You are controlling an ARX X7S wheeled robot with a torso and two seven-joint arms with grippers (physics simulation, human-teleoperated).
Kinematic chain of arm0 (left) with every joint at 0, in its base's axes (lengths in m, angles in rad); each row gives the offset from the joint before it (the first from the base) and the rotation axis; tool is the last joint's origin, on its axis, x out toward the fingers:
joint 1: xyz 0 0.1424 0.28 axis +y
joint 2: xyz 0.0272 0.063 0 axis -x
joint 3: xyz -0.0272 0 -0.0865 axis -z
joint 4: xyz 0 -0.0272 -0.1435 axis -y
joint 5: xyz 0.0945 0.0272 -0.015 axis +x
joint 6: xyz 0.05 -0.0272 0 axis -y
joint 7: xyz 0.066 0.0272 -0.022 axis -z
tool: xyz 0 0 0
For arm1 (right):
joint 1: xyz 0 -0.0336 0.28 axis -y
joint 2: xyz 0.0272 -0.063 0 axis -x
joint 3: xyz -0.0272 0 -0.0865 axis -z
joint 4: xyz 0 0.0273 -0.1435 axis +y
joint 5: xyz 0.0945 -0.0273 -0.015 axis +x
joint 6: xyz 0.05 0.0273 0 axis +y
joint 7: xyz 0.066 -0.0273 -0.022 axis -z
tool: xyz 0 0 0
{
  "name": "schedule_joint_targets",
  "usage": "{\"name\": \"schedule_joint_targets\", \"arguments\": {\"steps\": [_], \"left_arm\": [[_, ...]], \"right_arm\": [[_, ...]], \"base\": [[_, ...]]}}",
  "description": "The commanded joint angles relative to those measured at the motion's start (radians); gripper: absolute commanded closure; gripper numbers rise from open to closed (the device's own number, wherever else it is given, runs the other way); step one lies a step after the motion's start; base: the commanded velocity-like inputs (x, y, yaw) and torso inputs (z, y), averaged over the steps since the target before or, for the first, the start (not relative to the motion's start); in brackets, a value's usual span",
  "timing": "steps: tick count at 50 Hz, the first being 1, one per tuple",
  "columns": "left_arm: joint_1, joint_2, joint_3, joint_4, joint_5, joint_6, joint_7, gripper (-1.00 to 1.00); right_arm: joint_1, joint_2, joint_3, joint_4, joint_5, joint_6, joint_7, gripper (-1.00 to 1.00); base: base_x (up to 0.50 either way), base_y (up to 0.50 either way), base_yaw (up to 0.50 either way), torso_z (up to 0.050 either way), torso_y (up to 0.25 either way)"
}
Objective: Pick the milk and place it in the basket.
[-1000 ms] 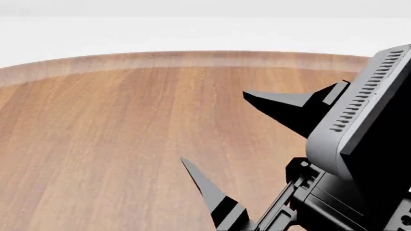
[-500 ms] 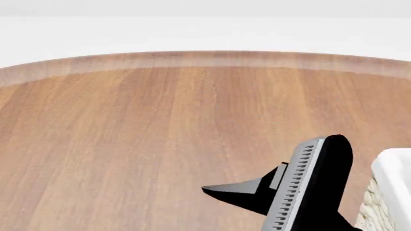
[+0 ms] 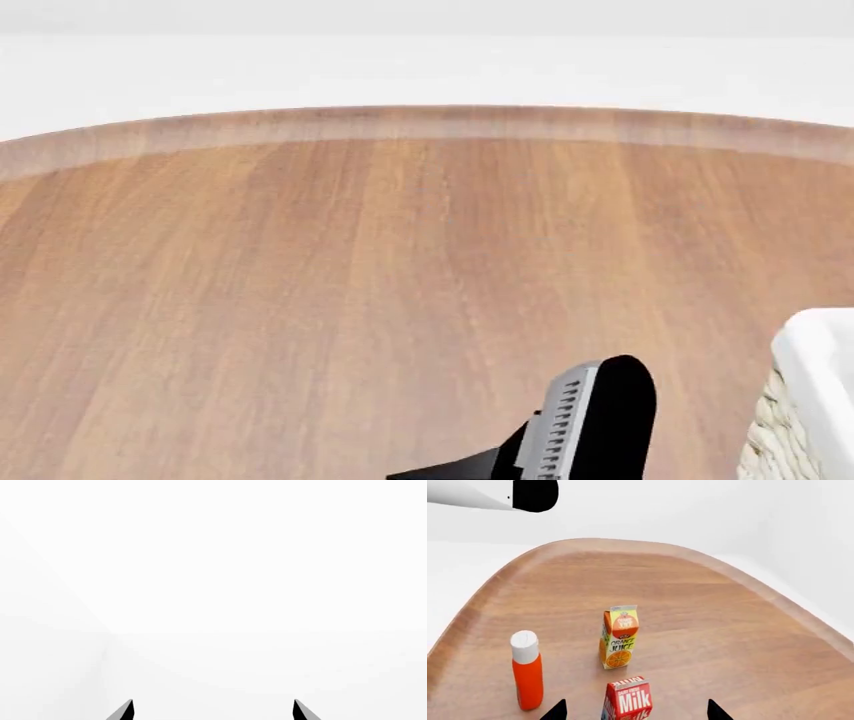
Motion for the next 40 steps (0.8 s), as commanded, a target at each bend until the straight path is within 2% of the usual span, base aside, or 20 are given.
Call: {"name": "schedule_joint_targets", "arguments": {"steps": [1, 17, 40], "left_arm": [[0.011, -0.004, -0.001, 0.0, -0.006, 0.009, -0.006, -1.0], [0.025, -0.008, -0.002, -0.002, -0.01, 0.024, -0.01, -1.0], [0.038, -0.018, 0.009, -0.012, -0.006, 0.05, -0.014, -1.0]], "right_arm": [[-0.001, -0.025, -0.088, 0.061, -0.093, -0.036, -0.027, -1.0], [0.013, -0.095, -0.253, 0.215, -0.245, -0.107, -0.061, -1.0], [0.051, -0.185, -0.404, 0.346, -0.376, -0.183, -0.069, -1.0]], "base": [[0.0, 0.0, 0.0, 0.0, 0.0], [0.0, 0.0, 0.0, 0.0, 0.0], [0.0, 0.0, 0.0, 0.0, 0.0]]}}
